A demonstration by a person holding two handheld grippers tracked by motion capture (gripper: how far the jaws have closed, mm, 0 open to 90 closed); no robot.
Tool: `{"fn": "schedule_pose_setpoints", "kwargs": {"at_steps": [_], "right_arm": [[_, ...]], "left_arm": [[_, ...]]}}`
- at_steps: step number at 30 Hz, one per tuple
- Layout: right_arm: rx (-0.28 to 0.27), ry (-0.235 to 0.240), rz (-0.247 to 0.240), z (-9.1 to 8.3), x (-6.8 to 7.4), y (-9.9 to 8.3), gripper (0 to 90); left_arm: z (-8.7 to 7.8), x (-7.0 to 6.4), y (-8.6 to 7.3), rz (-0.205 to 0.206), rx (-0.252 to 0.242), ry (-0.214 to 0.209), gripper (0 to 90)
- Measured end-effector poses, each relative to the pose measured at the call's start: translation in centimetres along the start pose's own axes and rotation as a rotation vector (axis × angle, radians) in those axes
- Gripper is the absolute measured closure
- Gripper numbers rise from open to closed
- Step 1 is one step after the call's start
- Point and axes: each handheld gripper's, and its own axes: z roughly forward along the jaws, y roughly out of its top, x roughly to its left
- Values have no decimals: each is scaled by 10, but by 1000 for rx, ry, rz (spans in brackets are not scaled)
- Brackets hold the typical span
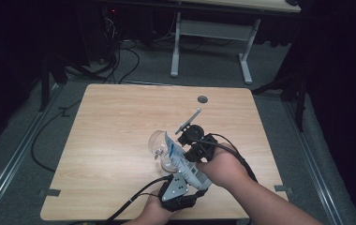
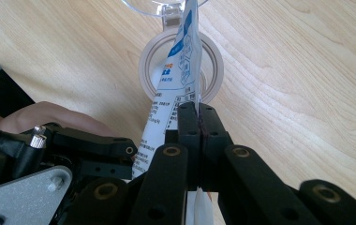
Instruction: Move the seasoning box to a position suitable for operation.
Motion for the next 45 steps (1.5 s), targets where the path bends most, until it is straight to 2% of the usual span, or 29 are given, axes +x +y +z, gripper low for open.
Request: {"fn": "schedule_pose_setpoints", "kwargs": {"at_steps": [24,34,35,45], "right_arm": [[1,-1,-10,1,1,0,900],[7,-1,15,-1,2,0,900],[2,-2,-10,0,1,0,900],[2,-3,-16,0,1,1,900]], "left_arm": [[0,0,0,-6,-1,-10,607],[-1,0,0,-7,-5,-10,607],[-1,0,1,-7,-5,-10,606],[-1,-1,1,-11,-8,-13,606]]}}
